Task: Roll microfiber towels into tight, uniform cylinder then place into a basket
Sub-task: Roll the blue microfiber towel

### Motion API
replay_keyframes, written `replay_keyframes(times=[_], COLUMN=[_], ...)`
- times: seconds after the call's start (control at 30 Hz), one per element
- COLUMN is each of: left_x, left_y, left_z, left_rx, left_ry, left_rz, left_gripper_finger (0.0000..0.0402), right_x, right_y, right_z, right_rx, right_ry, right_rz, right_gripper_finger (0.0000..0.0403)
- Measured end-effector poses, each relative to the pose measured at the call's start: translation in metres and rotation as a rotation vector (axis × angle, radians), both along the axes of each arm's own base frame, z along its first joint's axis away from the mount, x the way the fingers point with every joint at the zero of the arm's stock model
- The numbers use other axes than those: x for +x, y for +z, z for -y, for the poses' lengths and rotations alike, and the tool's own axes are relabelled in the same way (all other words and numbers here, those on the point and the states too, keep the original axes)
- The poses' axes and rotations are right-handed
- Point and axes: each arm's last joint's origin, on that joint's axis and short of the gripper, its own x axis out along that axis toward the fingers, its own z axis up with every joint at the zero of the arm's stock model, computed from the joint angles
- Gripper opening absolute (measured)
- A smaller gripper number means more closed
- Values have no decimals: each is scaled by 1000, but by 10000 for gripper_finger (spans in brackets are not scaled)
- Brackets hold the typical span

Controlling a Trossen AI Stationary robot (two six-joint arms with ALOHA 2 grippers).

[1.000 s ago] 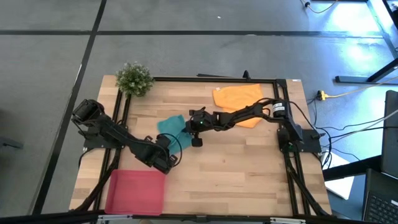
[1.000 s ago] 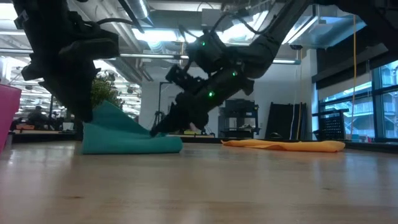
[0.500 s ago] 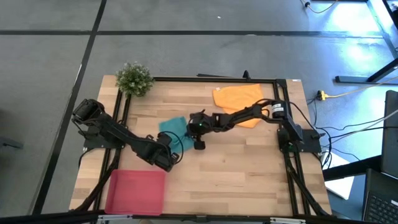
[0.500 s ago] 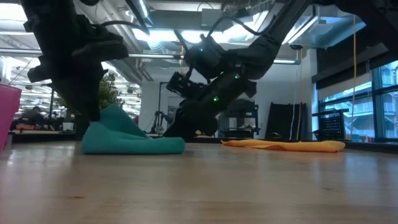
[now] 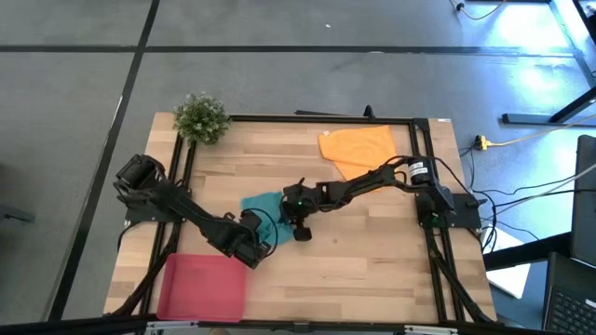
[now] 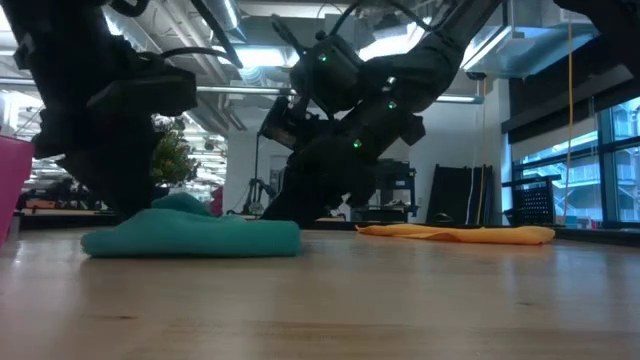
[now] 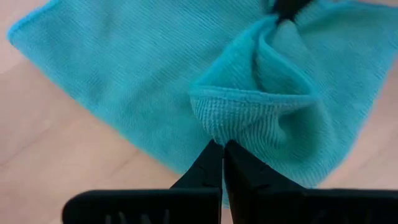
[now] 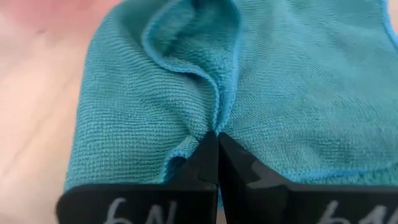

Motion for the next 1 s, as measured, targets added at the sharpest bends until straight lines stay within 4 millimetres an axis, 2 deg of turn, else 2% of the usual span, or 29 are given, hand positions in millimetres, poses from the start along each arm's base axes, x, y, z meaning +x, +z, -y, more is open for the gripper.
replay_keyframes(times=[0.27,0.53,0.67,0.83,1.0], left_x=[-2,-4,-5,-7,-7], left_y=[-1,-2,-2,-2,-2], left_z=[3,3,2,2,1], left_rx=[8,1,-4,-2,1], left_ry=[-12,-12,-11,-11,-8], left_rz=[-11,-35,-53,-67,-72], left_gripper_finger=[0,0,0,0,0], right_x=[0,11,18,25,30], right_y=[0,11,22,36,44], right_z=[-7,-7,-6,-3,-3], right_rx=[-16,-27,-58,-174,-177], right_ry=[-2,-9,-67,-128,-127], right_rz=[11,24,-48,-79,-52], right_gripper_finger=[12,91,119,121,116])
